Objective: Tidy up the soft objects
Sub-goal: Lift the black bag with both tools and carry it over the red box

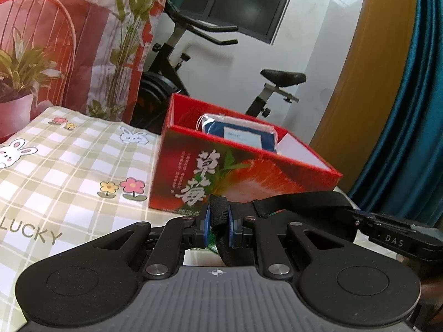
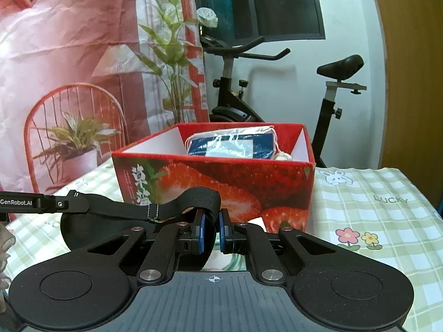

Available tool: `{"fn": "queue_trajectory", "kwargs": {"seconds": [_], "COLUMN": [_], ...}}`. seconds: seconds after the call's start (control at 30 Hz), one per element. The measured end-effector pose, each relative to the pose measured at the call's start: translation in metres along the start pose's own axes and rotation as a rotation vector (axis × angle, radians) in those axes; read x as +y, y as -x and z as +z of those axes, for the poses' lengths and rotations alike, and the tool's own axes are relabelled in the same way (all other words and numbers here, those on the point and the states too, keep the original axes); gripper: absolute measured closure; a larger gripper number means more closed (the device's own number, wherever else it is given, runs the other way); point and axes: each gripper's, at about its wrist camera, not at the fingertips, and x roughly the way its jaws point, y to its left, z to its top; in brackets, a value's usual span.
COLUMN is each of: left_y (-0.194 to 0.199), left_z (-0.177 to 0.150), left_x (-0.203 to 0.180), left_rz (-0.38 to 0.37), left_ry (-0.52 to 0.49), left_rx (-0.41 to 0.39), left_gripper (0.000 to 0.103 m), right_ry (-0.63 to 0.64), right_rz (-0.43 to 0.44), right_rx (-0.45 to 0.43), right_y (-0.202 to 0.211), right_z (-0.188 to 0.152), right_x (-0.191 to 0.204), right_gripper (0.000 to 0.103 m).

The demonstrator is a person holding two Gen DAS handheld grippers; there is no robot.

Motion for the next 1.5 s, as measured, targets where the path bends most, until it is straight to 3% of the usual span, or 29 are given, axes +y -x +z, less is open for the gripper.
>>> {"fn": "queue_trajectory", "kwargs": {"seconds": [0.23, 0.47, 0.67, 0.83, 0.97, 1.13, 1.2, 1.3, 1.5], "left_y": [0.012, 0.018, -0.004, -0.041, -0.077, -0.121, -0.134, -0.149, -0.159], "left_z": [0.019, 0.063, 0.104, 0.128, 0.137, 0.131, 0.127, 0.121, 0.113], "left_x": [0.000, -0.006, -0.020, -0.034, -0.046, -0.048, -0.043, -0.033, -0.021], "left_rz": [0.011, 0.022, 0.022, 0.068, 0.119, 0.140, 0.116, 0.108, 0.115], "left_ry": [-0.012, -0.062, -0.125, -0.198, -0.261, -0.290, -0.280, -0.256, -0.265], "left_rx": [-0.071, -0.167, -0.239, -0.260, -0.230, -0.122, -0.065, 0.018, 0.094], "left_gripper": [0.089, 0.089, 0.089, 0.089, 0.089, 0.089, 0.089, 0.089, 0.089], "right_ry": [0.003, 0.005, 0.029, 0.081, 0.109, 0.103, 0.105, 0.063, -0.005], "right_rz": [0.022, 0.038, 0.035, -0.012, -0.083, -0.133, -0.140, -0.144, -0.153], "right_rx": [-0.057, -0.145, -0.202, -0.196, -0.191, -0.107, -0.061, 0.030, 0.089], "right_y": [0.008, 0.010, -0.009, -0.044, -0.078, -0.124, -0.137, -0.152, -0.160], "right_z": [0.017, 0.060, 0.101, 0.122, 0.126, 0.116, 0.110, 0.103, 0.090], "right_x": [-0.001, -0.010, -0.018, -0.021, -0.019, -0.020, -0.022, -0.028, -0.040], "right_gripper": [0.094, 0.094, 0.094, 0.094, 0.094, 0.094, 0.095, 0.094, 0.094]}}
